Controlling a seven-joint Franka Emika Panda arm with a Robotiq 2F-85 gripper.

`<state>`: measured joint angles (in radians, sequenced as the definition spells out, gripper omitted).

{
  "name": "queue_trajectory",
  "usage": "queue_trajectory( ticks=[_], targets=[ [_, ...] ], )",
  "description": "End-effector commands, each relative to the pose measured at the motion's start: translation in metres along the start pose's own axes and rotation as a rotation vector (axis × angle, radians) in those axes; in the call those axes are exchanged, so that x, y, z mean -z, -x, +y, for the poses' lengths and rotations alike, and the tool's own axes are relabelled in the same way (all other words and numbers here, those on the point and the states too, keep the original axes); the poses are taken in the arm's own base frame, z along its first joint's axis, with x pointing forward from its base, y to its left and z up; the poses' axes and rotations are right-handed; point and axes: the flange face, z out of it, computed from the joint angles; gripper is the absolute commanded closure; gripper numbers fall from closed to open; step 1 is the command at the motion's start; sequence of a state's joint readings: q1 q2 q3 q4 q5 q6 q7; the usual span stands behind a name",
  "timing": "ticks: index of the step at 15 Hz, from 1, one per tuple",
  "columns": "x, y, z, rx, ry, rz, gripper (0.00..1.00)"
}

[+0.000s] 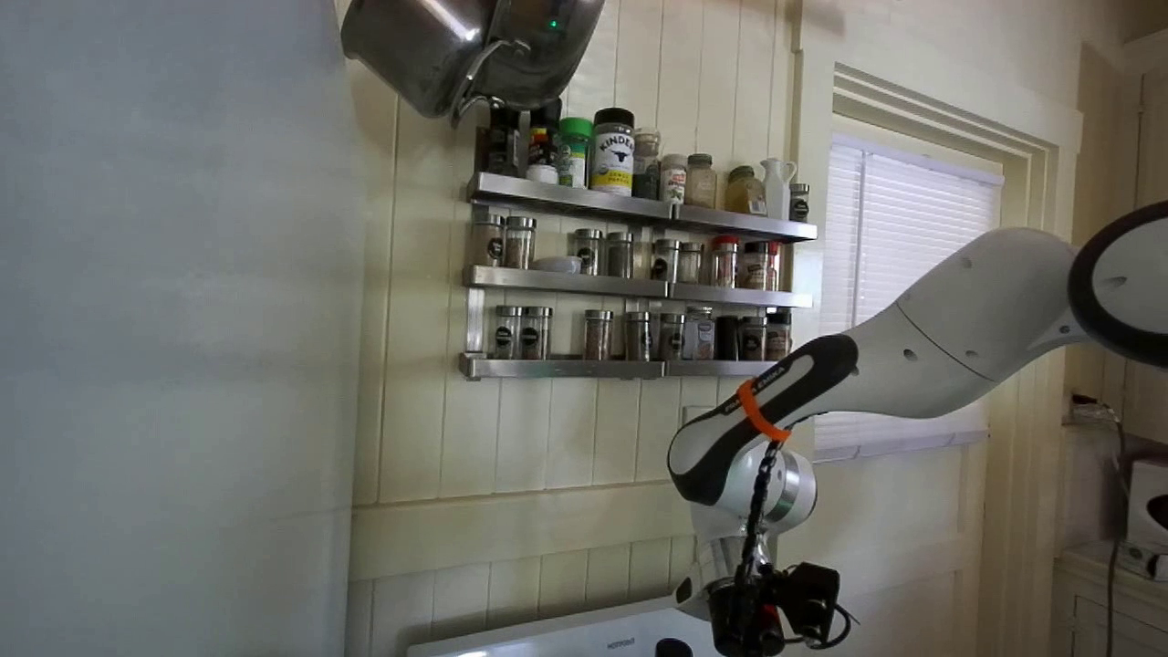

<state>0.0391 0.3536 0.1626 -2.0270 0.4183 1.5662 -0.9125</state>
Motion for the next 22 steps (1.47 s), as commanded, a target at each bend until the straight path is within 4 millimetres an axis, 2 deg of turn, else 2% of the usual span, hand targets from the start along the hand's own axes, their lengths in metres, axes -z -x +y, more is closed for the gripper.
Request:
queue_trajectory(
  ticks=[1, 8, 12, 19, 22],
  targets=[
    [-0.003, 0.014, -0.009, -0.013, -0.095, -0.036, 0.95],
    [-0.003, 0.057, -0.006, -0.216, -0.19, -0.063, 0.95],
    [0.002, 0.074, 0.004, -0.354, -0.163, -0.019, 0.95],
    [0.026, 0.087, 0.016, -0.475, -0.027, 0.153, 0.95],
    [0.031, 0.087, 0.026, -0.536, 0.025, 0.215, 0.95]
  ],
)
